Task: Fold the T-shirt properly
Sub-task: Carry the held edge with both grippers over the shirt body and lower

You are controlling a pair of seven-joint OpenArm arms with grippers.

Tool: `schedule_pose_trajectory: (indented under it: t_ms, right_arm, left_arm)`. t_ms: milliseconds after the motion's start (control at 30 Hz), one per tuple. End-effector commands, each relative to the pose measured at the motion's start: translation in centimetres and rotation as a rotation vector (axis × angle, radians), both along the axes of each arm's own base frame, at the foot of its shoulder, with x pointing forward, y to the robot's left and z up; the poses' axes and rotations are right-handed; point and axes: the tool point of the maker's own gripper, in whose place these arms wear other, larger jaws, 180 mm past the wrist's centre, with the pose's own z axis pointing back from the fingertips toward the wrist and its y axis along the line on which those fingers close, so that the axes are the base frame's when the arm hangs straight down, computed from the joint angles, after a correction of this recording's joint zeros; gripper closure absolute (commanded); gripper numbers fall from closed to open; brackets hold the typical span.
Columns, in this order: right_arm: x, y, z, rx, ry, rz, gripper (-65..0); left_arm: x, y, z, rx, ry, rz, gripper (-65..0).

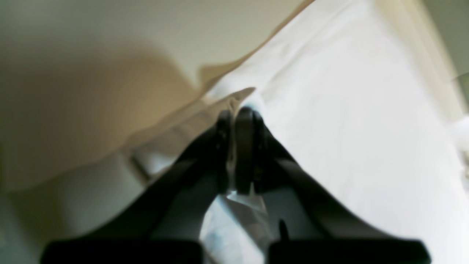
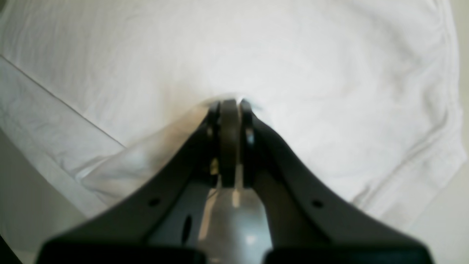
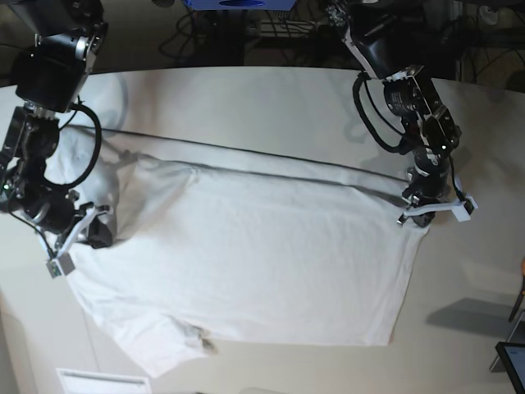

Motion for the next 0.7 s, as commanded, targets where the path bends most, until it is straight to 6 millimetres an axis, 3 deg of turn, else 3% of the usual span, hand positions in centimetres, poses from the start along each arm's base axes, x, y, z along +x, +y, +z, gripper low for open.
schedule_pose_trajectory:
  t_ms: [0,167,333,500,667]
  right_arm:
    - [1.5,-0.4,2.3,0.013,-0.08,-0.009,-0.3]
    - [2.1,-0.5,2.7,0.031,-0.105,-0.021,-0.3]
    - [2.6,-0.4,3.2,0.042,-0.131,-0.024,-0.3]
    - [3.0,-0.4,3.7,0.043,-0.144,-0.024,-0.3]
    - [3.1,-0.4,3.7,0.044,-0.147,-0.025,-0.3]
  left_arm:
    - [0.9,0.7,1.9,0.025,-0.058,0.01,0.0]
    - [0.9,0.7,1.8,0.024,-0.055,0.011,0.0]
    - [0.4,0.8,0.1,-0.007,-0.013,0.037,0.0]
    - [0.5,0.6,0.1,-0.025,-0.022,0.04,0.0]
    - [1.2,-0.3,0.7,-0.169,-0.109,0.048,-0.5]
